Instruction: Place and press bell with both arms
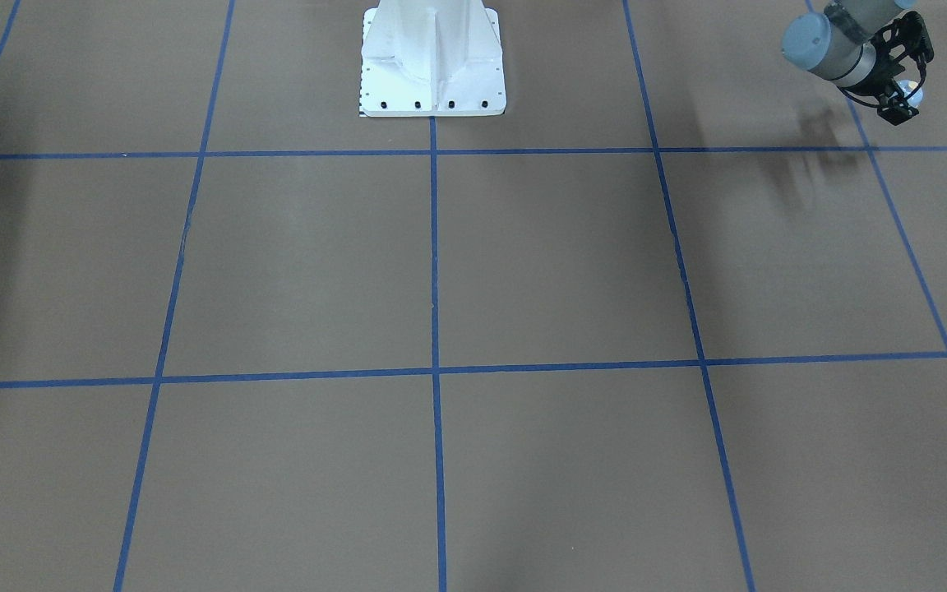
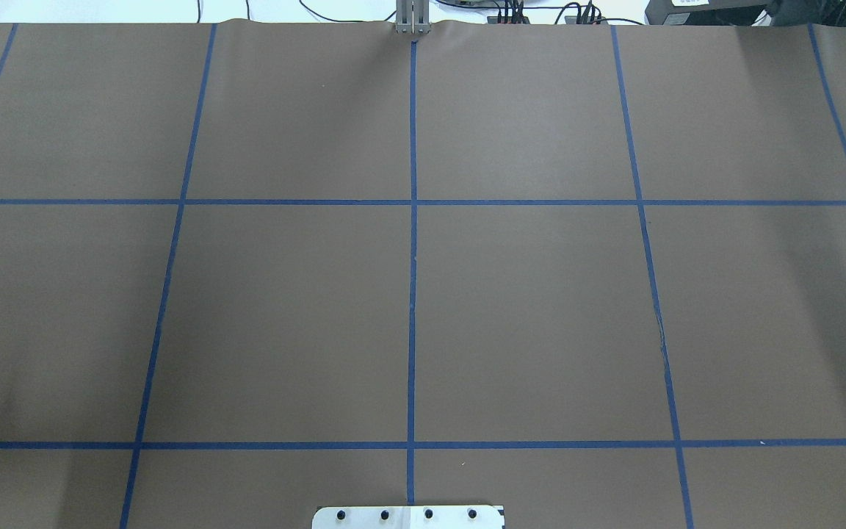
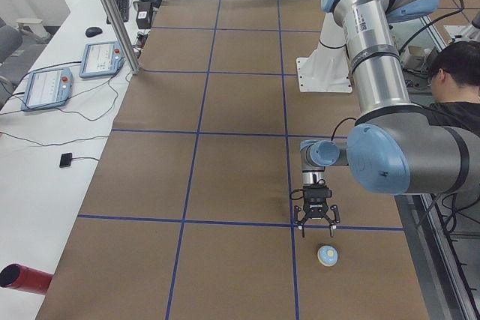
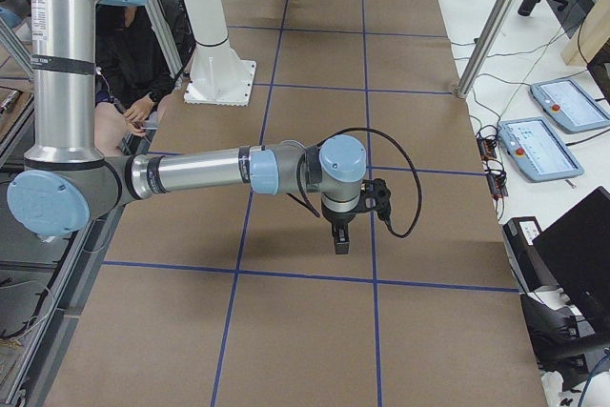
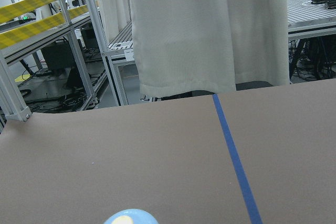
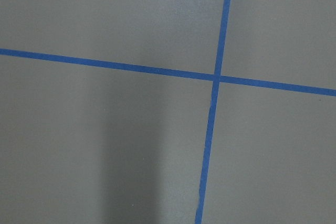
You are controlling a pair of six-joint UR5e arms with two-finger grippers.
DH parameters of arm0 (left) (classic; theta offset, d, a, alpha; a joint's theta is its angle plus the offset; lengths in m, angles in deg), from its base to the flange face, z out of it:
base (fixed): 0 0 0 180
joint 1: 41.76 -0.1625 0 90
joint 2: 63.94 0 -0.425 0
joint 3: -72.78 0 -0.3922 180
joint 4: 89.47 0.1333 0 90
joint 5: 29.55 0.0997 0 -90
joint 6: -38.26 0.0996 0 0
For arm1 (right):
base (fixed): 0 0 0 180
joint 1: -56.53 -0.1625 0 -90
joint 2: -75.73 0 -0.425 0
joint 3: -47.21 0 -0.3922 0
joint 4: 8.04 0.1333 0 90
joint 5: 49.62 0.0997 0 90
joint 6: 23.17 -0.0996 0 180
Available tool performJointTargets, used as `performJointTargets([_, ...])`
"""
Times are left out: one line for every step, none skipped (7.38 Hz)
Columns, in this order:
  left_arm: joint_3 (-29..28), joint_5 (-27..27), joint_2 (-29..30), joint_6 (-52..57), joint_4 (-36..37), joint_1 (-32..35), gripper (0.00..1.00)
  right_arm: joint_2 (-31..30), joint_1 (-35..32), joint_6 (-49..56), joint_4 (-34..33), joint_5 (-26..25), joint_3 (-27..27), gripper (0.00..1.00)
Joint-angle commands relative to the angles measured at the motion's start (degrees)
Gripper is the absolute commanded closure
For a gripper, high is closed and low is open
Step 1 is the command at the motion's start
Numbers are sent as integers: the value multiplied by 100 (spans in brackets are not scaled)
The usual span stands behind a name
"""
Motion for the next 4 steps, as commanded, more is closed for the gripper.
performJointTargets([-138,-17,-1,-262,-30,-191,0,-9,-2,3,0,-7,0,0])
performJointTargets([-287,-26,8,-402,-196,-322,0,-26,6,3,0,2,0,0])
performJointTargets([-401,-26,8,-560,-362,-515,0,-27,6,3,0,2,-8,0])
performJointTargets([-489,-35,8,-709,-434,-656,0,-27,6,3,0,2,-8,0])
